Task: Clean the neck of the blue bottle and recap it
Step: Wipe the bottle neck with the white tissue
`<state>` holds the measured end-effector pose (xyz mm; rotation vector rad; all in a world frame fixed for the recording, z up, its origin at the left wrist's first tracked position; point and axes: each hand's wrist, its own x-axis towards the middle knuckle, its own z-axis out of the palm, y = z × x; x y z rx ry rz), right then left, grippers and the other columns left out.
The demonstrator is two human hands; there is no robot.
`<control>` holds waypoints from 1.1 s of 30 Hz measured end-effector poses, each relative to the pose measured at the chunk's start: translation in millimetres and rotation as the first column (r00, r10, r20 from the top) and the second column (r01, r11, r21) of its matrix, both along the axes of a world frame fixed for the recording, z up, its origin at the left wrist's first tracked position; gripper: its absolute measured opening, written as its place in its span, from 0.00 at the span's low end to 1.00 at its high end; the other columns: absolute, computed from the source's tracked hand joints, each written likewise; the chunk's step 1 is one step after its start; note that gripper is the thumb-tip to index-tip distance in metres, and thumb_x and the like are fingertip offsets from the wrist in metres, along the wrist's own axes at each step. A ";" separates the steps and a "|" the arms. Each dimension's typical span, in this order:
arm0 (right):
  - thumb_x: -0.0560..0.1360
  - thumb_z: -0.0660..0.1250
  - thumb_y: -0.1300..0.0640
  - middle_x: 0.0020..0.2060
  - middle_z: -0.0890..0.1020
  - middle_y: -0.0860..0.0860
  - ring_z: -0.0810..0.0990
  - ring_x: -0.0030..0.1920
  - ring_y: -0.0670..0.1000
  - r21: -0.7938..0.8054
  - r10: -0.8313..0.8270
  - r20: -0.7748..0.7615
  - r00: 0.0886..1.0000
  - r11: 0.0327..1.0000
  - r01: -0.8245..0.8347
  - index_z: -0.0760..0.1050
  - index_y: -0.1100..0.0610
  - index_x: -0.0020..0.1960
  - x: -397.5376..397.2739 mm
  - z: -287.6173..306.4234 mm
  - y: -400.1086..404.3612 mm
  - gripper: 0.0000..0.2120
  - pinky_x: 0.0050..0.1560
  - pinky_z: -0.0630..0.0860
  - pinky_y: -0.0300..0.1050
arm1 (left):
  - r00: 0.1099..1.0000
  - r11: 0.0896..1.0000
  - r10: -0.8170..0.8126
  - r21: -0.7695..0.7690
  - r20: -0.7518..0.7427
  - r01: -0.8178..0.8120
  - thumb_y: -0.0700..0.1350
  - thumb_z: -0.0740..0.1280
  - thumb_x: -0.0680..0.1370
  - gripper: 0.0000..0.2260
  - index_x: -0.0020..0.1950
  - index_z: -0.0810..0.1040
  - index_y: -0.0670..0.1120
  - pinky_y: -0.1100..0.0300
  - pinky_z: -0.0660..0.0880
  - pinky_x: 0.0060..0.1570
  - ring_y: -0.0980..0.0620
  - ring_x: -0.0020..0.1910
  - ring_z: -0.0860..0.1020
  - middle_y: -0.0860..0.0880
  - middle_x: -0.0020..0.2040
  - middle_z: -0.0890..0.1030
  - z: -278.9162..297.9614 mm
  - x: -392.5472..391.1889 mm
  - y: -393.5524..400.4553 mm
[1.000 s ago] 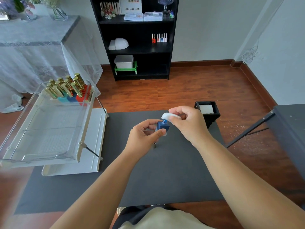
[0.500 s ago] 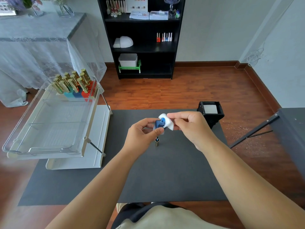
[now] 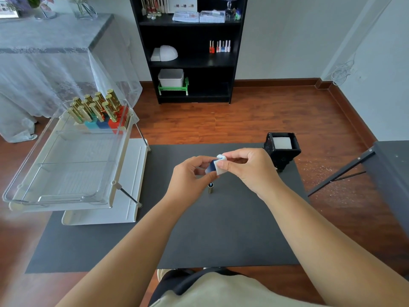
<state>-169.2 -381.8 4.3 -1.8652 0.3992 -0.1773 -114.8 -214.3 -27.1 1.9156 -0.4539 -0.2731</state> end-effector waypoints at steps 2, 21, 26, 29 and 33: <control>0.69 0.76 0.50 0.36 0.84 0.43 0.79 0.36 0.37 -0.081 0.002 0.000 1.000 0.997 -0.002 0.84 0.47 0.44 0.6 -2.2 3.4 0.04 0.36 0.71 0.27 | 0.998 0.998 -0.010 0.058 0.058 0.006 0.44 0.76 0.74 0.12 0.55 0.85 0.55 0.69 0.74 0.44 0.57 0.41 0.80 0.53 0.45 0.84 1.1 -0.4 -0.2; 0.74 0.72 0.64 0.45 0.82 0.51 0.79 0.41 0.45 -0.386 0.400 0.182 0.898 0.869 -0.309 0.81 0.58 0.50 -12.4 8.2 -14.7 0.06 0.47 0.75 0.35 | 0.972 0.973 -0.224 0.081 0.076 0.218 0.43 0.77 0.73 0.17 0.55 0.83 0.63 0.73 0.70 0.43 0.64 0.39 0.77 0.66 0.39 0.80 15.5 9.2 10.5; 0.74 0.72 0.64 0.45 0.81 0.51 0.79 0.41 0.46 -0.388 0.427 0.206 0.880 0.862 -0.327 0.81 0.58 0.50 -15.7 14.5 -16.4 0.06 0.47 0.76 0.37 | 0.946 0.942 -0.324 0.083 -0.023 0.325 0.45 0.76 0.74 0.14 0.55 0.83 0.62 0.71 0.73 0.45 0.64 0.39 0.79 0.65 0.43 0.84 26.7 16.3 11.7; 0.74 0.71 0.64 0.45 0.81 0.49 0.79 0.40 0.46 -0.403 0.440 0.208 0.873 0.852 -0.334 0.81 0.59 0.50 -16.3 16.9 -15.7 0.06 0.47 0.76 0.37 | 0.930 0.929 -0.361 0.054 -0.075 0.365 0.45 0.76 0.75 0.13 0.56 0.84 0.60 0.64 0.76 0.48 0.59 0.41 0.82 0.56 0.46 0.87 29.6 19.7 12.9; 0.74 0.71 0.64 0.45 0.81 0.51 0.79 0.41 0.47 -0.428 0.471 0.182 0.863 0.828 -0.362 0.81 0.59 0.51 -16.6 21.5 -15.2 0.06 0.48 0.77 0.41 | 0.892 0.908 -0.418 -0.037 -0.171 0.418 0.43 0.74 0.76 0.13 0.57 0.84 0.59 0.47 0.77 0.60 0.38 0.49 0.84 0.46 0.48 0.88 30.4 23.1 15.9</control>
